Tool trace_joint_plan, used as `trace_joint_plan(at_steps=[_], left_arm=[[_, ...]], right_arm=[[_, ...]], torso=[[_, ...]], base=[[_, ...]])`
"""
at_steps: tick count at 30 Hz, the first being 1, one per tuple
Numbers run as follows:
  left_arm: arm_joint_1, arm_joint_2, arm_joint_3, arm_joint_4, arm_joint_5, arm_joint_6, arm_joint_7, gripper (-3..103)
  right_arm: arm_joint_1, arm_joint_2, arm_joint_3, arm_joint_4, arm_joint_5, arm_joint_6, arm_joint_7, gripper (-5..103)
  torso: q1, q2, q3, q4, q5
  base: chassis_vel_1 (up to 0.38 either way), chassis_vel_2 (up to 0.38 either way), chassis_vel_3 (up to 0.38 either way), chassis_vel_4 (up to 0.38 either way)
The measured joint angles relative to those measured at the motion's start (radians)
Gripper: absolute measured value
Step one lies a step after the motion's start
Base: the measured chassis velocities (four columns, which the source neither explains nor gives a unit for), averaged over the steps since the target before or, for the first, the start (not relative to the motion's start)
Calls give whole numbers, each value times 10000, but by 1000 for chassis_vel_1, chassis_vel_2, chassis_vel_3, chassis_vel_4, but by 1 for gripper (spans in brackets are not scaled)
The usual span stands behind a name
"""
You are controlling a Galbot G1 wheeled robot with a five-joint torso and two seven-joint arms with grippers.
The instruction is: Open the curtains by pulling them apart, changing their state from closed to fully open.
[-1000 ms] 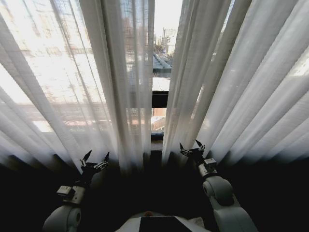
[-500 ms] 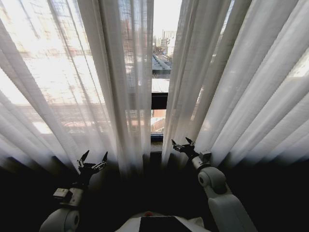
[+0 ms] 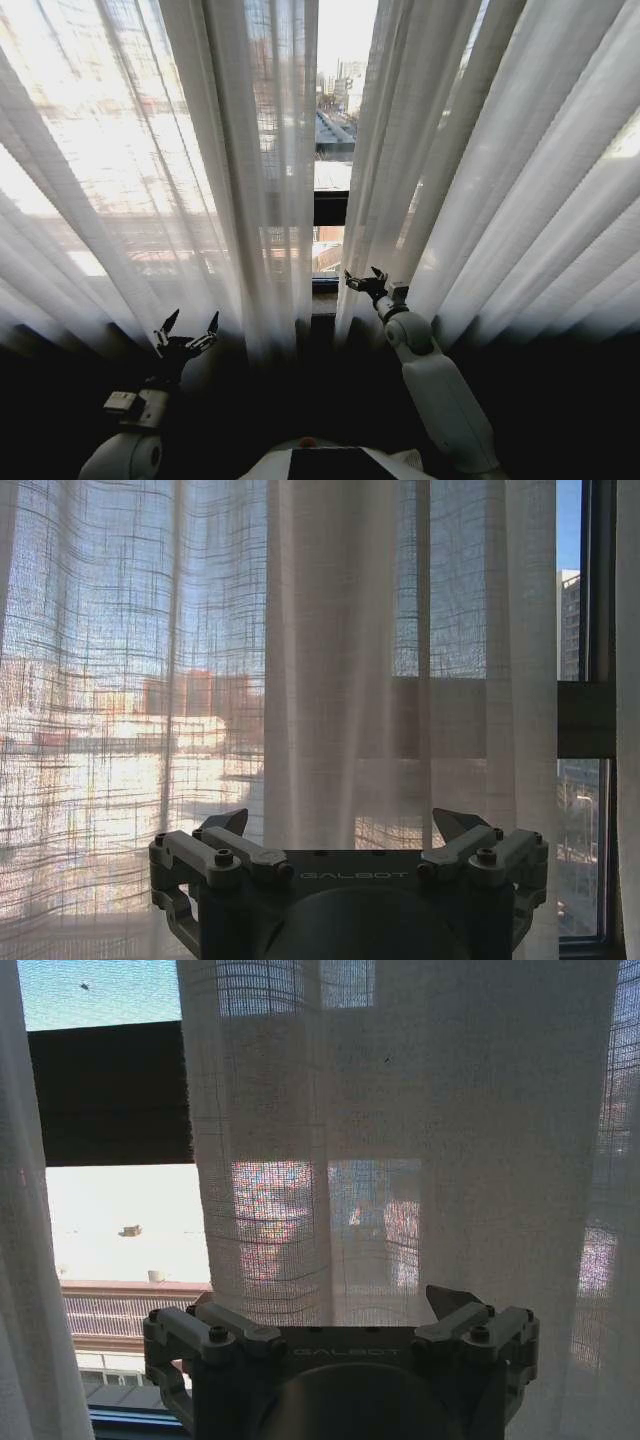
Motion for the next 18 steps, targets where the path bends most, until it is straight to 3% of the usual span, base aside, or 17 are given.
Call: trace_joint_plan(at_steps=[8, 12, 14, 17, 18], left_arm=[[-11, -7, 6, 93, 11, -62, -1, 100], [-26, -24, 31, 117, 23, -93, -1, 100], [-28, -24, 31, 120, 23, -98, 0, 100], [-29, -22, 31, 135, 28, -134, -1, 100], [-29, -22, 31, 135, 28, -134, -1, 100]], right_arm=[[925, 239, -150, -996, -19, 363, 405, 101], [1044, 232, -177, -1119, -39, 494, 633, 80], [1042, 224, -177, -1118, -41, 505, 641, 80], [960, 215, -164, -1045, -46, 547, 684, 63], [960, 215, -164, -1045, -46, 547, 684, 63]], torso=[[0, 0, -1, 2, -2], [0, 0, -1, 0, -1], [0, 0, -1, -1, -1], [0, 0, -2, 0, -1], [0, 0, -2, 0, -1]], base=[[0, 0, 0, 0], [0, 0, 0, 0], [0, 0, 0, 0], [0, 0, 0, 0], [0, 0, 0, 0]])
